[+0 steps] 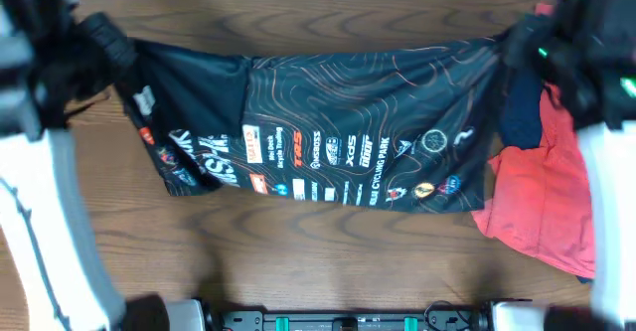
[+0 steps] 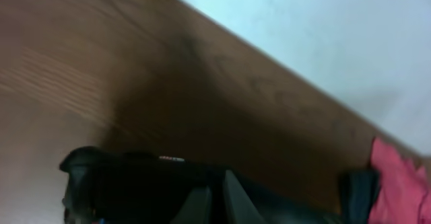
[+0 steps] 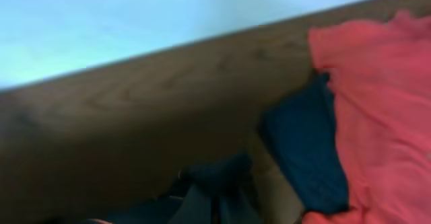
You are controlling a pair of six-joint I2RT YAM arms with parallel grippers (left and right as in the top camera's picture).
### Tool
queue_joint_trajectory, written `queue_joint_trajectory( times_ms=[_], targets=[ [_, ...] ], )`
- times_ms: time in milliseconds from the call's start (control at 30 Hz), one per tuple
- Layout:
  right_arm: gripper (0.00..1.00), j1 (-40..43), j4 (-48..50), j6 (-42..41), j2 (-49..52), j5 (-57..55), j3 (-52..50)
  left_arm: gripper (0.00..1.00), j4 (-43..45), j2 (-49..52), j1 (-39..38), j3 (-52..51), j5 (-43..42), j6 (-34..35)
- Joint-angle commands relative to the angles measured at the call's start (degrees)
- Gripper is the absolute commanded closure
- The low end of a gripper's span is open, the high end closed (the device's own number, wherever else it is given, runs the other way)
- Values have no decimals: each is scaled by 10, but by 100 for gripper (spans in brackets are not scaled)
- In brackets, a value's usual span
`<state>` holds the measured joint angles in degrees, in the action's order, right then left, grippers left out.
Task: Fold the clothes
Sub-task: 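Lift the jersey with both grippers, stretch it wide and flip it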
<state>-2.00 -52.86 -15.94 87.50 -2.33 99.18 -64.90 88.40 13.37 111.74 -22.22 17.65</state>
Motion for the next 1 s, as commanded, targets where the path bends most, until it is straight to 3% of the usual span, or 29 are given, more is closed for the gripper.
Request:
queue_joint_trajectory(
  times_ms=[0, 167, 267, 400, 500, 600, 733, 867, 967],
  targets=[
    [99, 9, 42, 19, 64, 15, -1, 94, 29, 52, -32, 2, -13, -48],
    [99, 9, 195, 28, 132, 52, 3, 94, 192, 115, -51, 3, -13, -48],
    [99, 14, 255, 19, 134, 51, 31, 94, 327, 116, -46, 6, -12, 2],
    [99, 32, 248, 10, 134, 52, 152, 94, 457, 116, -29, 59, -12, 78],
    [99, 42, 215, 14, 134, 51, 235, 94, 476, 116, -13, 113, -12, 82],
    [99, 49, 158, 21, 134, 22, 289, 94, 453, 115, 4, 164, -28, 82],
    [99, 50, 48, 23, 134, -47, 303, 94, 357, 104, 19, 185, -105, 73],
    [99, 50, -71, 23, 139, -77, 285, 94, 150, 101, 21, 184, -118, 25],
    [99, 50, -133, 23, 144, -89, 255, 94, -26, 103, 21, 168, -116, -53]
  ],
)
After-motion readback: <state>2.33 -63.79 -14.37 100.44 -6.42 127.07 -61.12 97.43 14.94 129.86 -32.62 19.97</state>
